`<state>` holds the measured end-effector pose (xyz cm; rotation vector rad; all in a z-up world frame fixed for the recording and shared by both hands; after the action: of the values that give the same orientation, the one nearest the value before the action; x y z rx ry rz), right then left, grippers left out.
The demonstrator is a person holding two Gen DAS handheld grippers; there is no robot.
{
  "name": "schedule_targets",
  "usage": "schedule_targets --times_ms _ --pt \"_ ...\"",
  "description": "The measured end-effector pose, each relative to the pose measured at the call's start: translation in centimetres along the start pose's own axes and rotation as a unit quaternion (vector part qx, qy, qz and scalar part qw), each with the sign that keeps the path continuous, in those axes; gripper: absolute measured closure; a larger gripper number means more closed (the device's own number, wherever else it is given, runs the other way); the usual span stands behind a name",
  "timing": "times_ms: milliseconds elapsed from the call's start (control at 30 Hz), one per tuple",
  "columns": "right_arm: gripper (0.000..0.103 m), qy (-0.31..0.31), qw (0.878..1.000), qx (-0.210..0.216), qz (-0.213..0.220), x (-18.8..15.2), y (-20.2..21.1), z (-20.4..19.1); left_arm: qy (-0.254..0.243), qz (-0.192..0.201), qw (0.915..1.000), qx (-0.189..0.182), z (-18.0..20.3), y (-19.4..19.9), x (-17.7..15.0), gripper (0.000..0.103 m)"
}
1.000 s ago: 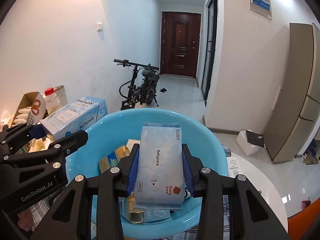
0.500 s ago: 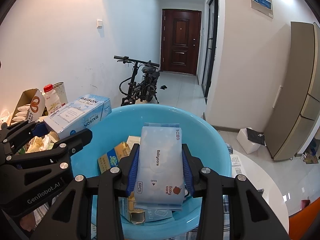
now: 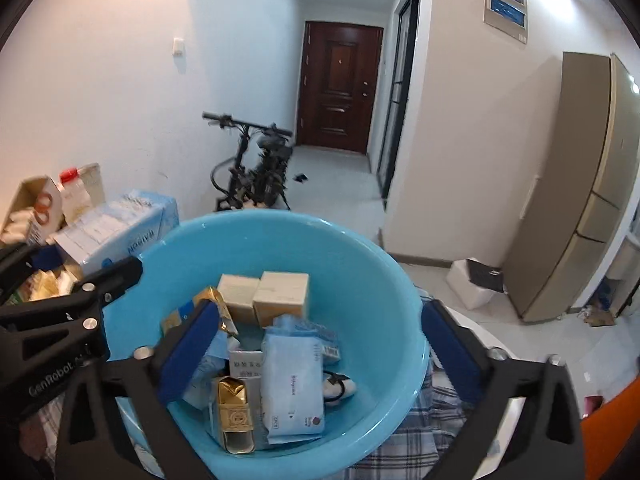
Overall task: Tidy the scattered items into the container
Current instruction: 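Lower the wipe pack and RAISON box into the basin and open both grippers, then move both open grippers back from the basin toward the shirt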
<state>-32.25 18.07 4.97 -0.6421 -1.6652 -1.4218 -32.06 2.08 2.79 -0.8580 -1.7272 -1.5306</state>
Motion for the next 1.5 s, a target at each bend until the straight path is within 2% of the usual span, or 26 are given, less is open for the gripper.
schedule_targets --times_ms 267,700,733,767,800,833,1000,1233,1400,1500 --pt "0.0 -0.006 0.999 -0.049 0.021 0.6 1.7 1.6 -0.008 0.004 1.0 0.004 0.6 0.2 0.0 0.048" --pt "0.0 -0.02 0.998 -0.053 0.021 1.0 2.0 2.9 -0.013 0.007 0.9999 0.001 1.1 0.4 0.0 0.047" --pt "0.0 -0.02 0.998 -0.054 0.021 1.1 1.9 3.0 -0.014 0.007 0.9999 0.002 1.1 0.3 0.0 0.043" --pt "0.0 -0.02 0.998 -0.055 0.021 1.1 2.0 3.0 -0.015 0.006 0.9999 0.005 1.1 0.3 0.0 0.026" --pt "0.0 -0.02 0.998 -0.056 0.022 1.1 2.0 3.1 -0.016 0.005 0.9998 0.008 1.1 0.2 0.0 0.002" --pt "0.0 -0.021 0.998 -0.059 0.022 1.2 2.1 3.2 -0.017 0.008 0.9998 0.011 1.0 0.2 0.0 0.001" --pt "0.0 -0.026 0.997 -0.068 0.024 1.3 2.3 3.8 -0.024 0.019 0.9994 0.017 1.0 0.4 0.1 0.0" --pt "0.0 -0.022 0.997 -0.071 0.023 1.3 2.3 3.9 -0.031 0.014 0.9993 0.014 1.2 0.4 0.1 0.0" --pt "0.0 -0.02 0.997 -0.066 0.022 1.5 2.4 3.5 -0.015 0.02 0.9997 -0.001 0.6 1.2 0.5 0.0" --pt "0.0 -0.013 0.997 -0.07 0.029 1.8 2.9 2.8 -0.014 0.024 0.9996 0.004 0.2 1.8 0.8 0.0"
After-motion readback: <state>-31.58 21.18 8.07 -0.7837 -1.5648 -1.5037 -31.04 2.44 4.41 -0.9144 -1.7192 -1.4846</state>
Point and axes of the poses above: each gripper's, at about its wrist camera, not at the fingertips, and y roughly against the way its jaws point, z to its right, x to its top, the point moved 7 cm from there along -y, roughly the way its jaws point, and after that the axes turned 9 degrees about x, right-handed, at the moved point
